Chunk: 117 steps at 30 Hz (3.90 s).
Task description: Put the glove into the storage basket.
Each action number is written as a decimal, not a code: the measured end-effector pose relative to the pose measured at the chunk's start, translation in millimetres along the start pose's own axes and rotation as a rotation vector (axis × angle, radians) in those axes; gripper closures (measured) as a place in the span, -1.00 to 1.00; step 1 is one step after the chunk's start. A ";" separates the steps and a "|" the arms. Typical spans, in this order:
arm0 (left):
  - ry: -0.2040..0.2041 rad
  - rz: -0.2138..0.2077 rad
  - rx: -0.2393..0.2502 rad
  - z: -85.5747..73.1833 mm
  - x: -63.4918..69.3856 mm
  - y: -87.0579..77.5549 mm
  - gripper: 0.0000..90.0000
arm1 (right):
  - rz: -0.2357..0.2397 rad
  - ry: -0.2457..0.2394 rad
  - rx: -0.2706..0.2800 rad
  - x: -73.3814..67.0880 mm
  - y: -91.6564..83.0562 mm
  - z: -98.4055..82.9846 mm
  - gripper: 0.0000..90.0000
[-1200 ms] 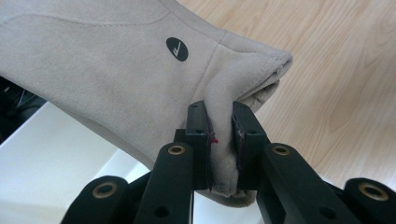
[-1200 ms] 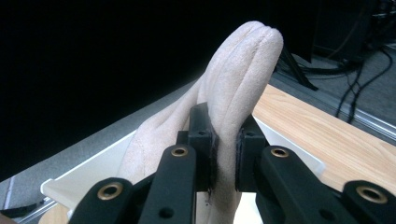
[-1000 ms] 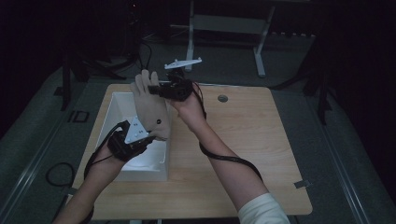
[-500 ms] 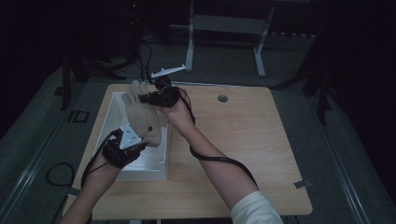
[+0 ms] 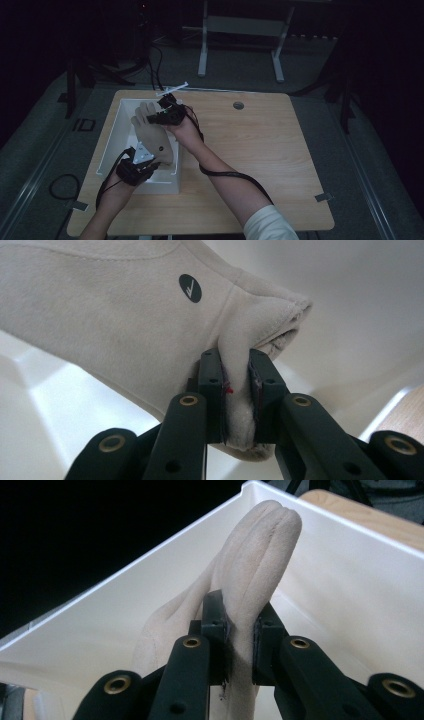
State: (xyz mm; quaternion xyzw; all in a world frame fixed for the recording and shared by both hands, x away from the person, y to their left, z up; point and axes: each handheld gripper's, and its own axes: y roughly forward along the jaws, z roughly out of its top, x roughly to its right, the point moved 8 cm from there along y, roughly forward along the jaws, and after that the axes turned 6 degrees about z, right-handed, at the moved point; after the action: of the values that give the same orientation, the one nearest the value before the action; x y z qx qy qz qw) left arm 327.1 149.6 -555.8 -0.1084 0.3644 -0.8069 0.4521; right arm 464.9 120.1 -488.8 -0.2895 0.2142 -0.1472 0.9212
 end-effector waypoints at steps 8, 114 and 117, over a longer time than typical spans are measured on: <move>-0.045 -0.016 -0.046 -2.9 0.3 8.9 0.15 | -0.017 0.029 -0.061 11.0 8.9 -9.0 0.03; 0.084 -0.385 0.157 72.2 222.4 93.1 -0.77 | -0.153 -0.050 0.044 99.7 -214.1 -283.0 -0.69; 0.102 -0.394 0.154 69.6 226.7 94.4 -0.77 | -0.162 -0.047 0.046 99.3 -218.0 -288.1 -0.69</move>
State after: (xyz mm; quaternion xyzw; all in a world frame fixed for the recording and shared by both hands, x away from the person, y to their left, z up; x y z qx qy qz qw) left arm 295.0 -98.6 -606.2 -0.1017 0.2960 -0.9095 0.2735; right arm 380.4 -226.7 -602.9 -0.2882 0.1650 -0.2191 0.9174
